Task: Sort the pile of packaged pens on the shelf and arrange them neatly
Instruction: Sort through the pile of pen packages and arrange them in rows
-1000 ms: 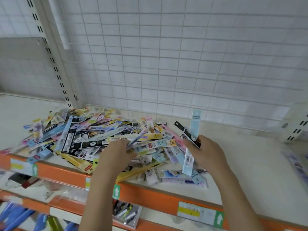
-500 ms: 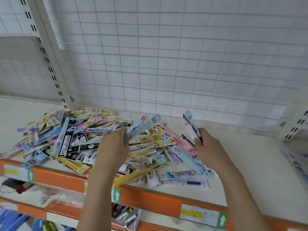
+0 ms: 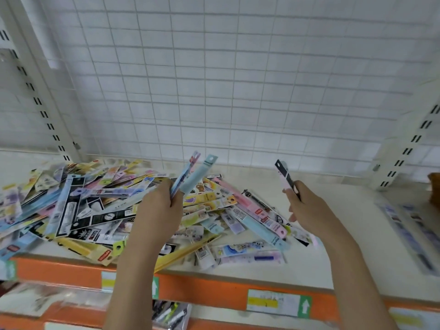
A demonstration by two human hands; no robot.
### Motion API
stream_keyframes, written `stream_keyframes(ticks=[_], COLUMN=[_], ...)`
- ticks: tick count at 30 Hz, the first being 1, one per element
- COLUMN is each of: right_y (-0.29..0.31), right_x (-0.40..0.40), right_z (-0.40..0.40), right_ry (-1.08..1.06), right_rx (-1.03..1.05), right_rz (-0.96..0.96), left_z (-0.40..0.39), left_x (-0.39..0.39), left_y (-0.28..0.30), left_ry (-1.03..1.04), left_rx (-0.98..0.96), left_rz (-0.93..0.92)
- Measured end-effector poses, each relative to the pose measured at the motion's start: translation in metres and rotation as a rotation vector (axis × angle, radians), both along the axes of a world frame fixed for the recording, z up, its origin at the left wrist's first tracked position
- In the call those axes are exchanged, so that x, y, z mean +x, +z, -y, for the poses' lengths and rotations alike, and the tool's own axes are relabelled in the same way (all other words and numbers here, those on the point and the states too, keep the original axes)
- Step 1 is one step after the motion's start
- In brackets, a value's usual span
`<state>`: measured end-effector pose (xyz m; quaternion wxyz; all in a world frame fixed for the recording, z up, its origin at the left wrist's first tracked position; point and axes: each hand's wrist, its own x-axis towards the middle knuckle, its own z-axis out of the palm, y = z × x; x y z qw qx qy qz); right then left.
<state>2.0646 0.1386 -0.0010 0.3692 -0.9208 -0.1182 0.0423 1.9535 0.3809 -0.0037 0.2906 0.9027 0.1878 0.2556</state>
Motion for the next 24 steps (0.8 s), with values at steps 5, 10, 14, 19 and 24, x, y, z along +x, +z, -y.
stream_keyframes(ticks=[5,10,14,19,24], right_y=[-0.007,-0.012,-0.016,-0.013,-0.011], right_x=[0.002,0.003,0.005,0.004,0.001], right_z=[0.009,0.003,-0.008,-0.031,-0.048], right_ry=[-0.027,-0.019,0.015,0.063,0.151], right_rx=[-0.092,-0.135,-0.199,-0.236,-0.259], right_rz=[-0.040,-0.058,-0.048,-0.013,0.003], left_z=[0.013,0.015,0.010,-0.010,-0.021], left_x=[0.002,-0.001,-0.004,-0.008,-0.017], left_y=[0.000,-0.001,-0.002,-0.004,0.001], left_ry=[-0.069,-0.114,-0.066,0.046,0.107], left_rx=[-0.038,0.011,0.031,0.115,0.119], left_rz=[0.042,-0.016,-0.037,-0.071,-0.123])
